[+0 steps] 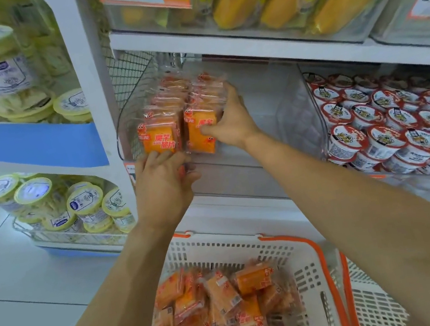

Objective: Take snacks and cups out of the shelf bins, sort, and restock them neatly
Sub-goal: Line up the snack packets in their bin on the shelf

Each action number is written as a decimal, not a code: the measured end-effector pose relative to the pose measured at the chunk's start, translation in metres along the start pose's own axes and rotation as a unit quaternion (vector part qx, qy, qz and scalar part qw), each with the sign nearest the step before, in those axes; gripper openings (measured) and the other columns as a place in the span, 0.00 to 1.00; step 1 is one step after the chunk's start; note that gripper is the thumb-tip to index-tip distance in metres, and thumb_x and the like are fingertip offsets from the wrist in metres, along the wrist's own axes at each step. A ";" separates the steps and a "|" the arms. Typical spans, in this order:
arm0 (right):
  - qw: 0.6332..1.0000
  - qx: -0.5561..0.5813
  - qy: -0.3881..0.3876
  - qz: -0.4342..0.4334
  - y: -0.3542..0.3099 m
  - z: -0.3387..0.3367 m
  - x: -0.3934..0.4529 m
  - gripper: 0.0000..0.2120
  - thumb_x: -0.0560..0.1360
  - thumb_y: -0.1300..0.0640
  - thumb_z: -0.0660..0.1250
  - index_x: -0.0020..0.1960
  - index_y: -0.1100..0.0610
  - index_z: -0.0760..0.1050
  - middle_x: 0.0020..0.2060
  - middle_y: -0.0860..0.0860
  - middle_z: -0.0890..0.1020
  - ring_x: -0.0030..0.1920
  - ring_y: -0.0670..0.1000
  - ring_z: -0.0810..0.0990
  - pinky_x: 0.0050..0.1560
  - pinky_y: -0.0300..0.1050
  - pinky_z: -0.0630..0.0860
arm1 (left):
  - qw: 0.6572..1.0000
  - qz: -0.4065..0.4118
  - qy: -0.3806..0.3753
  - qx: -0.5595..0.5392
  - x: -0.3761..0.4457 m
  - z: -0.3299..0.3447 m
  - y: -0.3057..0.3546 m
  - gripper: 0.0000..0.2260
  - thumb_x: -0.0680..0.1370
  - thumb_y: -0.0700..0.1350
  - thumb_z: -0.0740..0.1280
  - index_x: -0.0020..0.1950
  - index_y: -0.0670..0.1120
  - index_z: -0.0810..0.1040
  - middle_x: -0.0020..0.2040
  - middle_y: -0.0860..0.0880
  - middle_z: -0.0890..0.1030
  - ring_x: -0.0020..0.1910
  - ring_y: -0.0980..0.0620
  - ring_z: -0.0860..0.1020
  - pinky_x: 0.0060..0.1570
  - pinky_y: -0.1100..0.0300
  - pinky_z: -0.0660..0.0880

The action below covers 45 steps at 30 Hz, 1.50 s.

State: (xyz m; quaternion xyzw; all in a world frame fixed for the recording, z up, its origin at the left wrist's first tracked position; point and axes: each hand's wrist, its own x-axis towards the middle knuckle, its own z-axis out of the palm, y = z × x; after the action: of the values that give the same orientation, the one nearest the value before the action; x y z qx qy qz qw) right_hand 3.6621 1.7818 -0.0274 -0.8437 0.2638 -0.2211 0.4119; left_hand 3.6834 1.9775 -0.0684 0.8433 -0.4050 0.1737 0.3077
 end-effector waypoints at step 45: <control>0.780 -0.343 -0.417 0.317 0.226 0.044 -0.366 0.38 0.60 0.43 0.83 0.65 0.54 0.74 0.61 0.54 0.73 0.65 0.60 0.70 0.69 0.60 0.66 | 0.786 -0.464 -0.356 -0.198 -0.301 0.152 0.054 0.17 0.70 0.51 0.79 0.44 0.42 0.77 0.40 0.46 0.83 0.41 0.48 0.82 0.41 0.54 0.80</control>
State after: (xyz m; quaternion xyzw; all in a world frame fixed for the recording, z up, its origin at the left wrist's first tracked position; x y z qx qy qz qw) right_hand 3.3495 1.9188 -0.2920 -0.8078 0.3772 0.4001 0.2122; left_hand 3.4633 2.0252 -0.3254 0.8521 -0.0708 -0.3865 0.3457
